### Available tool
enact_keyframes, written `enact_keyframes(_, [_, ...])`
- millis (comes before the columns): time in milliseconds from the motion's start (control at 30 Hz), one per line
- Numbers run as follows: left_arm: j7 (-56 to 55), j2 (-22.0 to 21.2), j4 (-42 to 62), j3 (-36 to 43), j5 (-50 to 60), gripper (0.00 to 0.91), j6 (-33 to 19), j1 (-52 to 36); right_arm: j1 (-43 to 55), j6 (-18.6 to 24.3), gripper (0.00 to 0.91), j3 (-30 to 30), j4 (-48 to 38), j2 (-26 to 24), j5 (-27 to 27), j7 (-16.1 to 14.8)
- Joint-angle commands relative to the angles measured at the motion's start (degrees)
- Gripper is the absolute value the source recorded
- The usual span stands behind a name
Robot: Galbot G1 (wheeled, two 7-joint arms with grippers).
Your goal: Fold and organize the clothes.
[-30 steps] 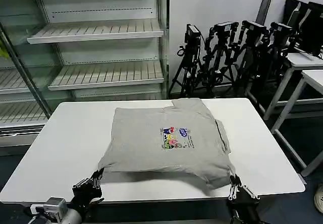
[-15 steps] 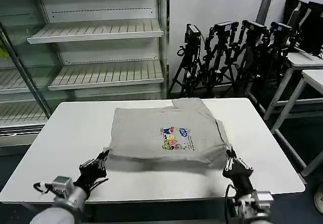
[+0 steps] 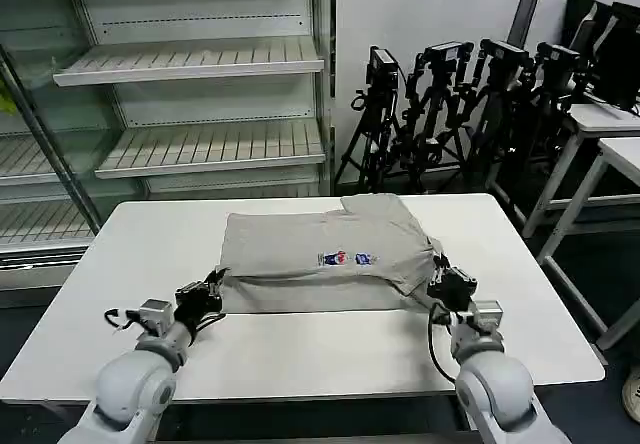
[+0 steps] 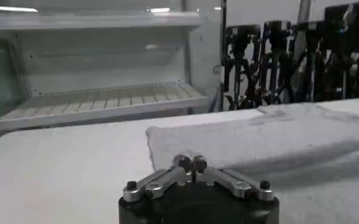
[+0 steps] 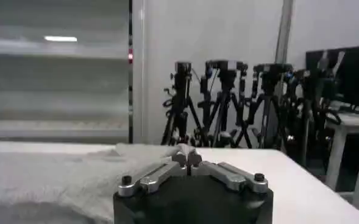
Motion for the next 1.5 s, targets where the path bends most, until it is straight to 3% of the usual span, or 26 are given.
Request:
enact_keyframes(33, [-0.1, -0.3, 3.7, 1.4, 1.5, 0.907, -0.3, -1.8, 3.2, -0.1, 0.907, -1.7, -4.8, 0.9, -1.1, -0.6])
enact_keyframes(300, [-0.5, -0.9, -3.0, -2.5, 1.3, 0.907, -1.2, 7.8, -8.8, 2.4, 0.907, 2.0, 2.7, 0.1, -5.0, -1.7])
enact_keyframes(567, [-0.7, -1.6, 2.2, -1.5, 0.8, 0.907, -1.1, 6.3, -9.4, 0.6, 0.897, 2.7, -2.5, 1.6, -3.3, -0.2])
enact_keyframes(600, [-0.7, -1.6, 2.9, -1.4, 0.7, 0.443, -1.0, 6.2, -9.3, 0.3, 0.766, 2.6, -2.7, 1.7, -3.0, -0.2])
enact_keyframes(633, [-0.7, -1.6, 3.1, -1.3, 0.7, 0.232, -1.0, 6.0, -9.2, -0.3, 0.393, 2.6, -2.9, 1.7, -2.4, -0.1])
enact_keyframes(700, [-0.7, -1.6, 3.5, -1.1, 0.6, 0.02, -1.1, 6.1, -8.7, -0.5, 0.0, 2.3, -3.7, 1.9, -1.3, 0.2])
enact_keyframes(967, [-0.6, -1.4, 2.4, -1.4, -0.6, 0.02, -1.2, 6.5, -8.6, -1.7, 0.0, 1.8, -3.2, 1.9, 2.1, 0.2])
enact_keyframes(1267, [0.0, -1.8, -1.3, -2.3, -5.3, 0.02, 0.1, 9.2, -11.2, -1.4, 0.0, 2.5, 0.6, 1.1, 2.0, 0.1])
enact_keyframes(1500, [-1.1, -2.7, -15.6, -7.8, -7.7, 0.02, 1.9, 24.0, -23.5, -1.3, 0.0, 5.0, 14.0, -4.4, 0.2, -0.1])
